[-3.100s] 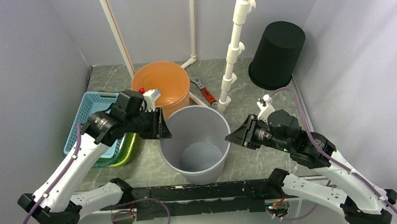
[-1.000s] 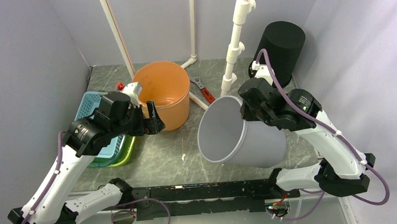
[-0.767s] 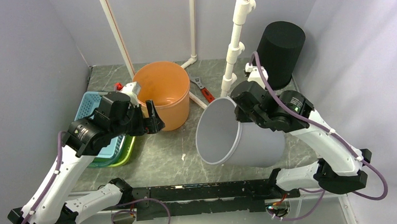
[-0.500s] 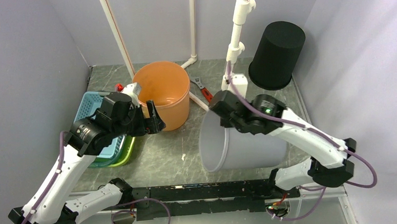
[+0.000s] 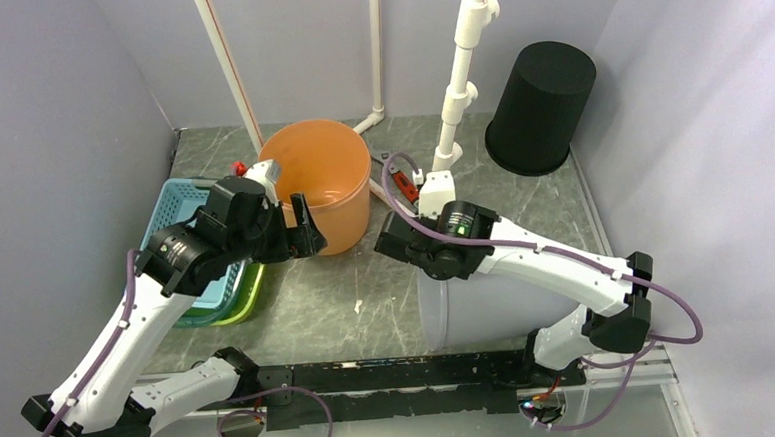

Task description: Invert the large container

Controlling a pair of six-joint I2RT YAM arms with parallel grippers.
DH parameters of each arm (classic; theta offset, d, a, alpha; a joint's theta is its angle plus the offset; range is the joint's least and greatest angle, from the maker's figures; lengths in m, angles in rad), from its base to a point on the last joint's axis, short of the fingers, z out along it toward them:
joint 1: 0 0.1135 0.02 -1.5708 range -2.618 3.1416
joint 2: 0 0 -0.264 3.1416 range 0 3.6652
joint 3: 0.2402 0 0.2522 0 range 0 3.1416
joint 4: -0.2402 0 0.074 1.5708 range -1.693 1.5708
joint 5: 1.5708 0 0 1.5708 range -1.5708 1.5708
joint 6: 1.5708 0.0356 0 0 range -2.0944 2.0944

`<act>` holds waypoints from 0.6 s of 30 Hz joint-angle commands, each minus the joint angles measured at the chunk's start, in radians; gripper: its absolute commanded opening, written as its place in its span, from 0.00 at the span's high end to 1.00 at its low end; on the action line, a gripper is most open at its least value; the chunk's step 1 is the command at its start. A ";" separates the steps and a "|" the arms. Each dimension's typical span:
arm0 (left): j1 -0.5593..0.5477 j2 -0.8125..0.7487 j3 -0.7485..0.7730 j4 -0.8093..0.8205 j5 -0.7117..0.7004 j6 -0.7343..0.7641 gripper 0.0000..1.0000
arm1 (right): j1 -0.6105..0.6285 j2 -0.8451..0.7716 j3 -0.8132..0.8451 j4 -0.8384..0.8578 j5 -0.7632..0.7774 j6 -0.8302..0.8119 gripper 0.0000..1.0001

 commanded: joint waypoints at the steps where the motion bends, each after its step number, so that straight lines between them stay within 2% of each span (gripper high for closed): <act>1: -0.004 -0.026 0.005 0.010 -0.072 -0.048 0.08 | 0.048 0.035 -0.021 -0.037 -0.014 0.099 1.00; 11: -0.003 -0.099 0.019 -0.126 -0.385 -0.184 0.06 | 0.130 0.115 0.015 -0.037 0.053 0.190 1.00; 18: -0.003 -0.087 -0.002 -0.138 -0.404 -0.179 0.06 | 0.171 0.169 0.044 -0.037 0.054 0.220 1.00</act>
